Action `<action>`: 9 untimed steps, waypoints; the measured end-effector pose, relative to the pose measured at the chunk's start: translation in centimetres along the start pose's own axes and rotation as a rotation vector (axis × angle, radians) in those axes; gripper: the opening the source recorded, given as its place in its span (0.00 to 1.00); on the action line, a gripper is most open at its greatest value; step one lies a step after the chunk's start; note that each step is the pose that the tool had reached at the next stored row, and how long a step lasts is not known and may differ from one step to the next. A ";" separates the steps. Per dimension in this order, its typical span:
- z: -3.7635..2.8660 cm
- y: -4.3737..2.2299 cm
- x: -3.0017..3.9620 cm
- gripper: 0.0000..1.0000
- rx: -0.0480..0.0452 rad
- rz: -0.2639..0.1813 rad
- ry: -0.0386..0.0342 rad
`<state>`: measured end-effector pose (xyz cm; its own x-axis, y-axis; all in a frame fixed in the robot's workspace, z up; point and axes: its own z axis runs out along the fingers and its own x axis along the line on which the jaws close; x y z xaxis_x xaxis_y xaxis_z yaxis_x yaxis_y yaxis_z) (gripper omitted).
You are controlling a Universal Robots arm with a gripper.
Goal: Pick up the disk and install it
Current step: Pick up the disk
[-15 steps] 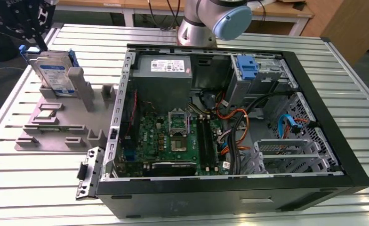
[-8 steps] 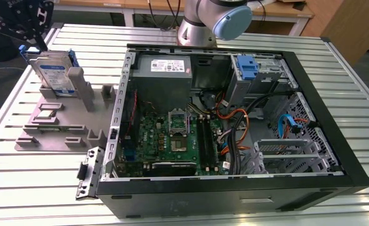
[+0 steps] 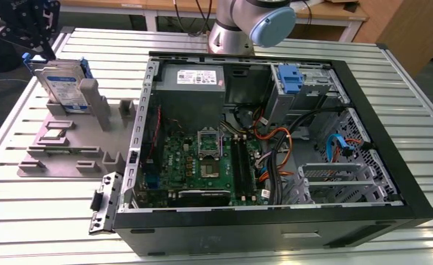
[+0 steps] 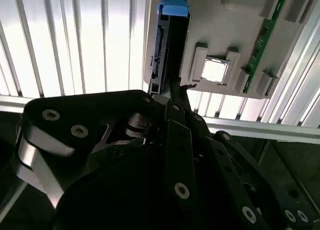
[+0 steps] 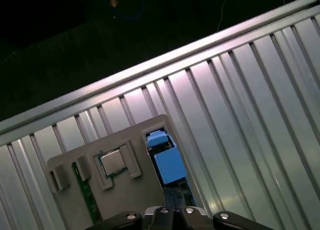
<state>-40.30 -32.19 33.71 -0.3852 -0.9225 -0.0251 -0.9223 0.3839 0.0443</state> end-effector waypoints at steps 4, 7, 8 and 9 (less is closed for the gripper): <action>0.04 0.00 0.00 0.11 -0.0018 -0.072 0.0032; 0.06 0.00 0.00 0.11 -0.0032 -0.127 0.0056; 0.07 0.00 0.00 0.11 -0.0037 -0.145 0.0065; 0.08 0.00 0.00 0.11 -0.0041 -0.163 0.0073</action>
<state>-40.30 -32.19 33.63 -0.2299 -0.9729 -0.0251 -0.9725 0.2287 0.0443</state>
